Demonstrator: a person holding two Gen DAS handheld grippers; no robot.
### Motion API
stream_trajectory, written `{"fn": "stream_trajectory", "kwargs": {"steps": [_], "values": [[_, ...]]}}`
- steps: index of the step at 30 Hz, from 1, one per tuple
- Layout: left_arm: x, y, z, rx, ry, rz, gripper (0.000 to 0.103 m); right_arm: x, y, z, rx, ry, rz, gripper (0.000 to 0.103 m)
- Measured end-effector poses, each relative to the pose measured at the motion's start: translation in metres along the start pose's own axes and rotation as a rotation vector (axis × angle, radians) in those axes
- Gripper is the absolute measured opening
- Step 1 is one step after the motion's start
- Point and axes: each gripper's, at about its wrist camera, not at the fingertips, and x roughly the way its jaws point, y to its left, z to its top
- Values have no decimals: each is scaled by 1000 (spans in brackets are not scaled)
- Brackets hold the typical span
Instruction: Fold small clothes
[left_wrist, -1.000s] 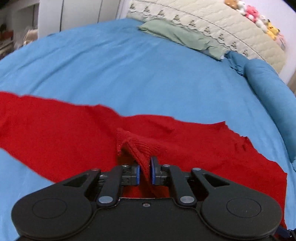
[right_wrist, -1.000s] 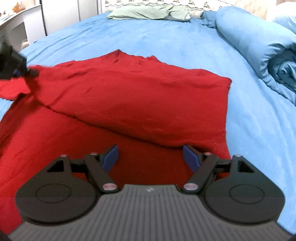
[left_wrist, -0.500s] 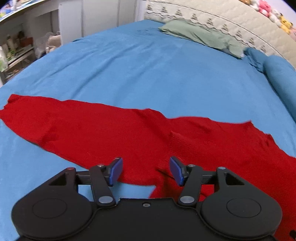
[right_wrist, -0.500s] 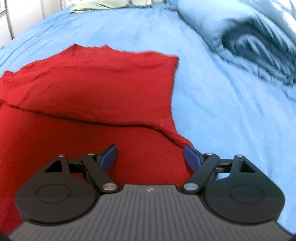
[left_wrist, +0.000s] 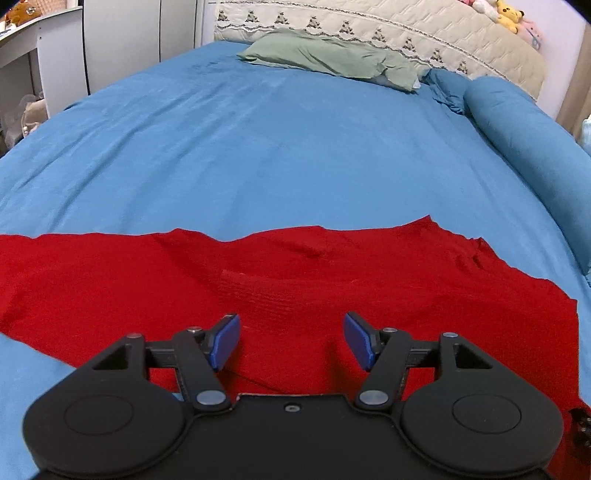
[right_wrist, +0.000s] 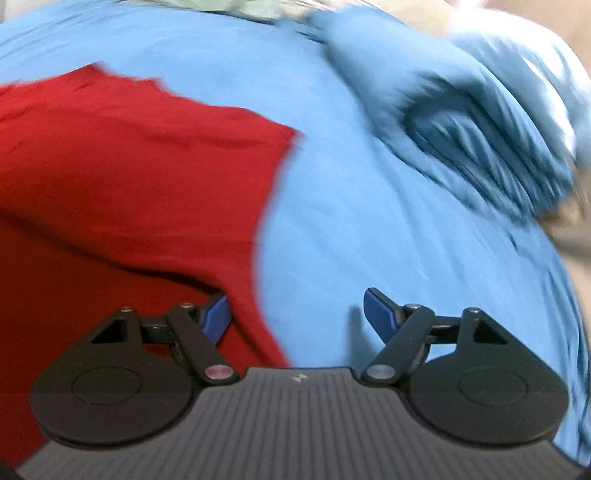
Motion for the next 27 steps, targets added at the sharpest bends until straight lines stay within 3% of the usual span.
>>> {"fn": "stream_trajectory", "kwargs": {"steps": [2, 4, 7, 9, 11, 14, 16, 20, 23, 27], "values": [[1, -1, 0, -2, 2, -6, 67, -4, -12, -1, 60, 19, 38, 93], [2, -3, 1, -3, 5, -15, 67, -21, -11, 3, 32, -15, 85, 93], [5, -5, 4, -9, -6, -45, 69, -51, 0, 17, -5, -128, 240, 94], [10, -8, 7, -8, -13, -61, 70, -51, 14, 28, -20, -142, 361, 94], [21, -13, 9, 1, -9, -80, 71, -39, 31, 35, -30, -146, 429, 94], [46, -15, 7, 19, 31, -86, 72, -11, 47, 32, -24, -95, 441, 94], [66, -11, 3, 15, 71, -43, 73, 4, 48, 23, 16, -44, 431, 94], [69, 2, 6, -69, 43, -69, 73, 3, 36, 16, 81, -37, 436, 95], [52, 0, 11, -104, 36, -56, 73, -12, 38, 23, 55, -52, 442, 95], [-3, 6, 16, -117, -39, -13, 73, -52, 35, 51, 44, -135, 464, 96]]}}
